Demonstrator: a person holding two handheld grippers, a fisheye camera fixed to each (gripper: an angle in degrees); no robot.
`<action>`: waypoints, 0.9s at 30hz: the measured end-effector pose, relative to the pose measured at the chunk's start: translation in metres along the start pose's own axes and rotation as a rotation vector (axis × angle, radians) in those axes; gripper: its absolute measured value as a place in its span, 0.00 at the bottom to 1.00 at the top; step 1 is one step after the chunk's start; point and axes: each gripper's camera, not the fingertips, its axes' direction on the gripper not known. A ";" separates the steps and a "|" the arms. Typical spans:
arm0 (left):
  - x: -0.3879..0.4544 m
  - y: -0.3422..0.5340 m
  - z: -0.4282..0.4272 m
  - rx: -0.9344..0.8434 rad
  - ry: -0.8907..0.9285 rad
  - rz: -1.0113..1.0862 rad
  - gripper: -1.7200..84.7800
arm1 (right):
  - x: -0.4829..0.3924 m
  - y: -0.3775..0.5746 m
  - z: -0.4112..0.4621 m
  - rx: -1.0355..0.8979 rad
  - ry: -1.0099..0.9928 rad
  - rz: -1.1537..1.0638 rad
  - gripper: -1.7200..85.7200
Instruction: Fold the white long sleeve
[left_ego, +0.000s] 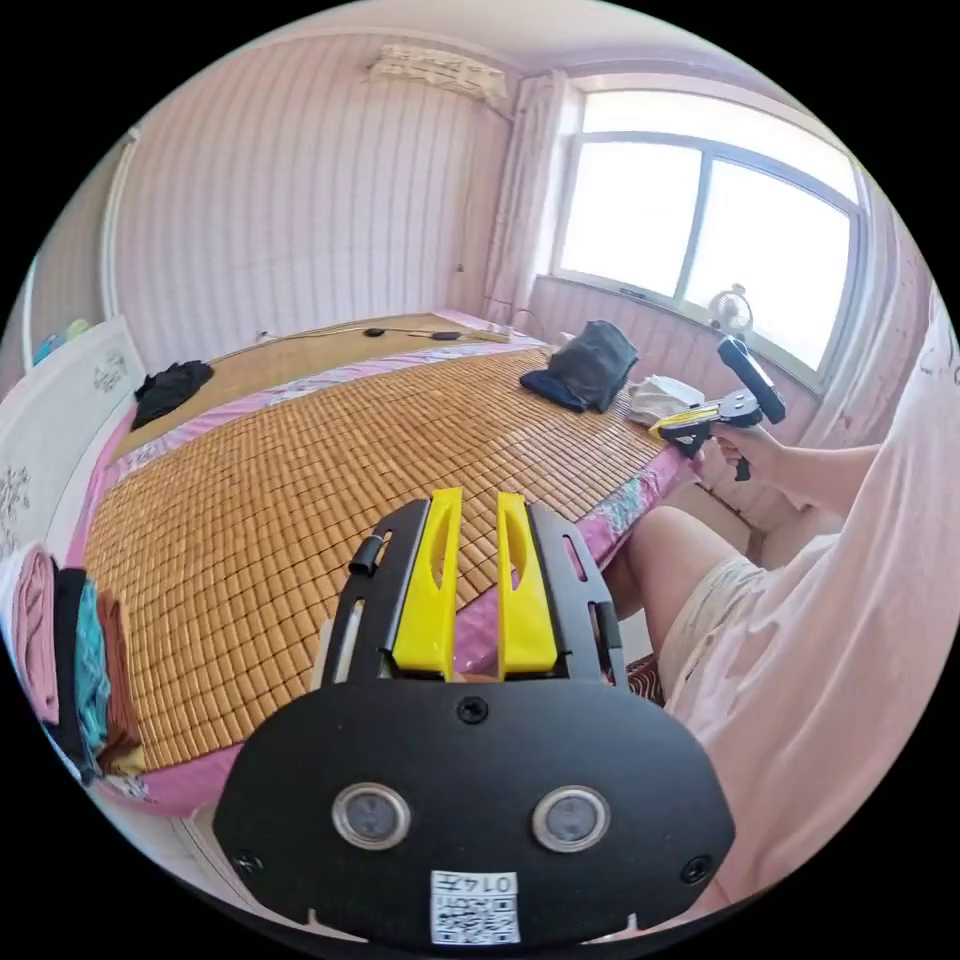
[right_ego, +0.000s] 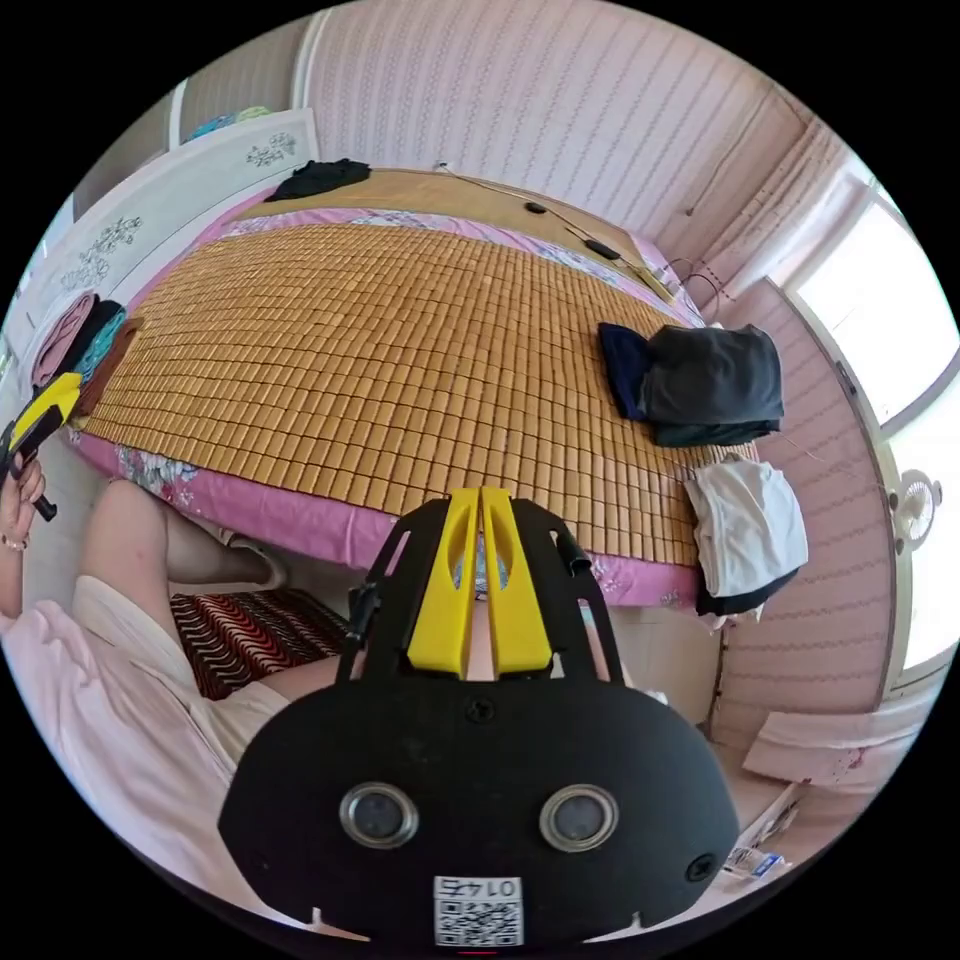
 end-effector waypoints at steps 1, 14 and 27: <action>0.007 -0.009 0.012 -0.010 0.022 0.027 0.09 | 0.012 0.013 0.009 0.000 0.029 0.046 0.01; 0.161 -0.194 0.314 -0.179 0.389 0.545 0.11 | 0.155 0.039 0.138 0.053 0.392 0.242 0.14; 0.284 -0.312 0.583 -0.285 0.533 0.577 0.13 | 0.280 0.098 0.261 0.206 0.173 0.523 0.02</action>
